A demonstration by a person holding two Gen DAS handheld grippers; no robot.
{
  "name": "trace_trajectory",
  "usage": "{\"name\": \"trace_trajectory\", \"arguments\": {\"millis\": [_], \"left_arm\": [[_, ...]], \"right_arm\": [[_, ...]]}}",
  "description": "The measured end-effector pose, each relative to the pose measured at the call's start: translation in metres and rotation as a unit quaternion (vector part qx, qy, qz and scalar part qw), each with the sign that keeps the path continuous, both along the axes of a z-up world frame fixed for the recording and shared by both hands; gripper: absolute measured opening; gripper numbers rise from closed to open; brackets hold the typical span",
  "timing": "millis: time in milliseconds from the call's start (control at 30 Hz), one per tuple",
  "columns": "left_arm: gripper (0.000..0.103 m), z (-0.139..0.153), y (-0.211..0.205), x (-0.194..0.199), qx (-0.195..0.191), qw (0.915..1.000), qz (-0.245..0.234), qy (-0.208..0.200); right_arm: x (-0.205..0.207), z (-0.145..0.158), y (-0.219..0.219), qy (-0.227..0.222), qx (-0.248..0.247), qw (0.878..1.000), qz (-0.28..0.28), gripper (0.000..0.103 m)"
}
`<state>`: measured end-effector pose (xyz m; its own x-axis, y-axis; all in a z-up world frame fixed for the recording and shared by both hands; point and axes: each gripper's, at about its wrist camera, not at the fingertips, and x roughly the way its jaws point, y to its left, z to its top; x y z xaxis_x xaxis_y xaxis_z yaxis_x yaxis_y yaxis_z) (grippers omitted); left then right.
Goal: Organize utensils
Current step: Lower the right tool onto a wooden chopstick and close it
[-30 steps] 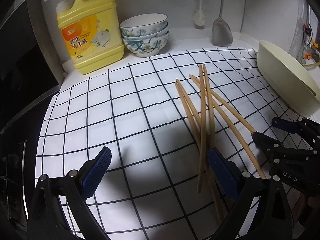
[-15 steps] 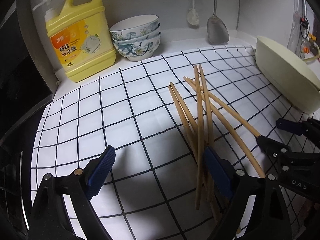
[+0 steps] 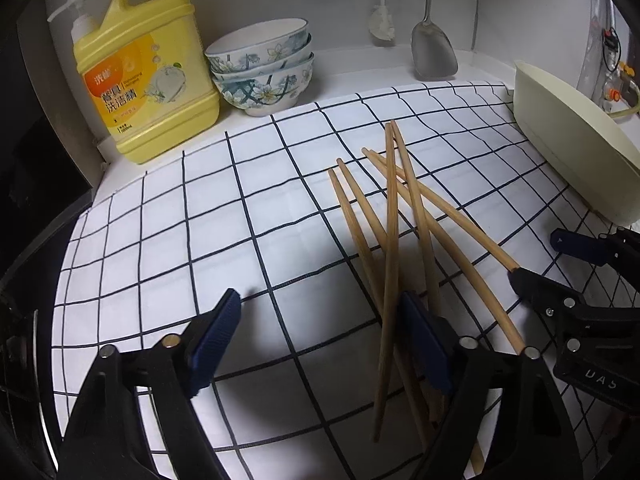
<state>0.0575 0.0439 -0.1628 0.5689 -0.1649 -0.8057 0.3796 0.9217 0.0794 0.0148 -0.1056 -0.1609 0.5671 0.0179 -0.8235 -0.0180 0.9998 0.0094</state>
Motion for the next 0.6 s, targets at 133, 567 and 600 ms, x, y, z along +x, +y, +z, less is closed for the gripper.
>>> {"name": "trace_trajectory", "arguments": {"millis": [133, 567, 600], "left_arm": [[0.075, 0.0, -0.002, 0.002, -0.002, 1.0, 0.004, 0.002], [0.066, 0.004, -0.016, 0.015, -0.005, 1.0, -0.002, 0.001], [0.064, 0.003, -0.017, 0.016, -0.005, 1.0, -0.003, 0.005]], "right_arm": [[0.006, 0.0, 0.004, -0.003, -0.011, 1.0, 0.018, 0.058], [0.024, -0.002, 0.004, -0.01, -0.008, 0.999, 0.048, 0.058], [0.024, -0.002, 0.004, -0.01, -0.007, 0.999, 0.048, 0.057]]}}
